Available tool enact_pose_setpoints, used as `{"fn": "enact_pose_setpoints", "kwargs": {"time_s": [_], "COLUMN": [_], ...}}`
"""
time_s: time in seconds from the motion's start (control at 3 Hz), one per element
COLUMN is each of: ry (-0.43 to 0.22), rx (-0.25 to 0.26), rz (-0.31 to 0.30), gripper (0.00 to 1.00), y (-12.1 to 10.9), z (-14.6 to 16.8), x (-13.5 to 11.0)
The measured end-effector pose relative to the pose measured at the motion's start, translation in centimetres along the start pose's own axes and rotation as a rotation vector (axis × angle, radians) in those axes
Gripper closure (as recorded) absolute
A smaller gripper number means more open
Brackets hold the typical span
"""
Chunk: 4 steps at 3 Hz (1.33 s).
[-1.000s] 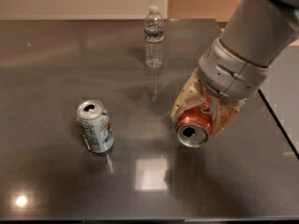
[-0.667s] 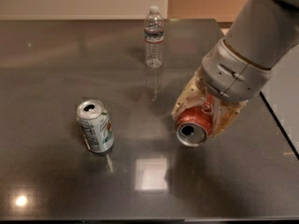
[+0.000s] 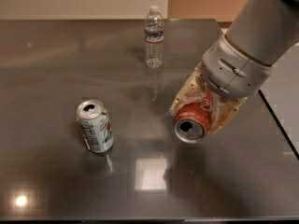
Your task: Place coke can upright
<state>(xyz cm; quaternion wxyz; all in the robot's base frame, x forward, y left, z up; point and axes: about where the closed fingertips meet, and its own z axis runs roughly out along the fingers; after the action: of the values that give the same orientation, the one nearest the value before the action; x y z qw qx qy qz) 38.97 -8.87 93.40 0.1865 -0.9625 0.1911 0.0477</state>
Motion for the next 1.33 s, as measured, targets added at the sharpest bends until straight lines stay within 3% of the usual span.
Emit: {"fn": "enact_pose_setpoints", "kwargs": {"time_s": [1.0,1.33], "ry": [-0.163,-0.178], "rx": [0.227,0.327], "rz": [0.300,0.406], "gripper": [1.00,1.00], "y": [-0.4,-0.5], "z": [-1.2,-1.6], "x": [2.5,2.7]}}
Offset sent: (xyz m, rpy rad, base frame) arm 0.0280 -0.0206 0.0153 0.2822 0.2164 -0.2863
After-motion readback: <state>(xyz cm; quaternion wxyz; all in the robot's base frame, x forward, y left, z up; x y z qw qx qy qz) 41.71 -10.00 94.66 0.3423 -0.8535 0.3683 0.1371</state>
